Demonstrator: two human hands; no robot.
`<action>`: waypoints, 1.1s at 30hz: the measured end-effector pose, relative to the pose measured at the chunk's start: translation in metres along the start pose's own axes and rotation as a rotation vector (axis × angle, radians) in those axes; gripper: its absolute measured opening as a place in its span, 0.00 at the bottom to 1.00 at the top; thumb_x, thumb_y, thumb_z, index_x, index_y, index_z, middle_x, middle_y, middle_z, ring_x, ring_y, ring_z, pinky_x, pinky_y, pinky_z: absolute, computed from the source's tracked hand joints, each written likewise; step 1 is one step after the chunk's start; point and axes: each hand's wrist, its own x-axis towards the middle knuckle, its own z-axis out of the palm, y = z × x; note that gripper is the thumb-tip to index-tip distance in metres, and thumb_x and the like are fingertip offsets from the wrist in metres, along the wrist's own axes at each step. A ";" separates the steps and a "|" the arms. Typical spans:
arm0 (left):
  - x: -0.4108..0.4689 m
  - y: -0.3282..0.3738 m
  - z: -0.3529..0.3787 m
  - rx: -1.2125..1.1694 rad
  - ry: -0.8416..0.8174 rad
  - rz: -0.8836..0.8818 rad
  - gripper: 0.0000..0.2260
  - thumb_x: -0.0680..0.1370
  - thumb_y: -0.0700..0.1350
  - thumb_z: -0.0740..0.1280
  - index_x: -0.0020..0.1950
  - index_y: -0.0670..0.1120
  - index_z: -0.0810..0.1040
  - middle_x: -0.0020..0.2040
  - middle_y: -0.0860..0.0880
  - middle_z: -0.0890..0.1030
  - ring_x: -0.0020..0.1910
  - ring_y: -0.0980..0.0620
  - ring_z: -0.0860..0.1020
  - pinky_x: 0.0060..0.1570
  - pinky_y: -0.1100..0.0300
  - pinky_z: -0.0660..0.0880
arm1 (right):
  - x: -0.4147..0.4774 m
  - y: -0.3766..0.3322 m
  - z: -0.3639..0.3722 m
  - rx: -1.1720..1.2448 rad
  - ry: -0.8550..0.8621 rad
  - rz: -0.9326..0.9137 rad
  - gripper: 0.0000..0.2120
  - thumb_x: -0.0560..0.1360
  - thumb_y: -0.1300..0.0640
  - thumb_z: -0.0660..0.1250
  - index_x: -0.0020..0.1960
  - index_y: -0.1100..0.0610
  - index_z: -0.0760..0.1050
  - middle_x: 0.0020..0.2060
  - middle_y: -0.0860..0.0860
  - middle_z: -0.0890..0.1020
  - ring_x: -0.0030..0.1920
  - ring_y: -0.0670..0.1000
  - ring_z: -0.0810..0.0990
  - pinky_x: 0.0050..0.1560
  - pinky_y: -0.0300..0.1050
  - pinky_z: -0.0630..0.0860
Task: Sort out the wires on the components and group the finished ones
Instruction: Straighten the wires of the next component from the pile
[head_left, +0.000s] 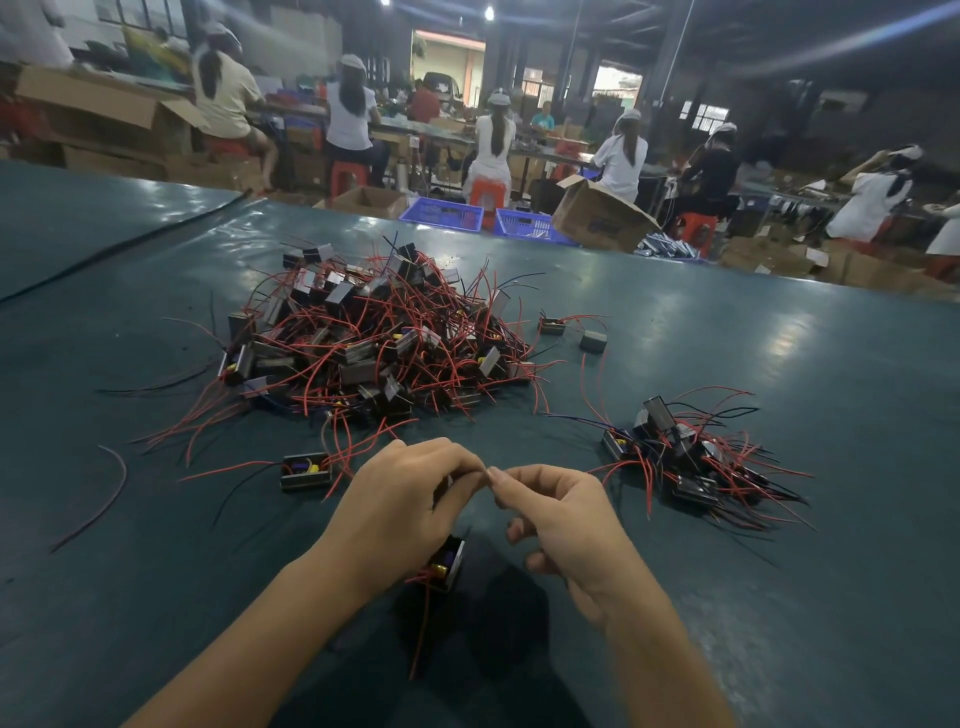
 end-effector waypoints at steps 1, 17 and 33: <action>0.000 -0.001 0.001 -0.015 -0.006 -0.015 0.03 0.77 0.44 0.69 0.48 0.49 0.82 0.40 0.57 0.81 0.37 0.58 0.77 0.43 0.60 0.71 | 0.000 0.000 -0.002 -0.010 -0.013 -0.013 0.06 0.73 0.53 0.74 0.40 0.55 0.82 0.31 0.47 0.81 0.27 0.43 0.75 0.21 0.36 0.66; 0.007 -0.007 -0.006 -0.502 -0.057 -0.260 0.03 0.75 0.45 0.70 0.43 0.50 0.83 0.36 0.53 0.84 0.35 0.58 0.81 0.36 0.69 0.75 | 0.009 0.012 -0.005 -0.627 0.196 -0.847 0.04 0.74 0.57 0.73 0.43 0.51 0.78 0.40 0.40 0.77 0.35 0.45 0.76 0.33 0.43 0.75; 0.001 -0.001 -0.007 0.052 0.090 0.088 0.06 0.76 0.48 0.69 0.45 0.48 0.83 0.39 0.57 0.82 0.36 0.57 0.79 0.37 0.55 0.77 | 0.004 0.003 0.003 -0.211 0.139 -0.228 0.12 0.74 0.55 0.72 0.33 0.55 0.79 0.23 0.45 0.75 0.25 0.44 0.70 0.27 0.38 0.68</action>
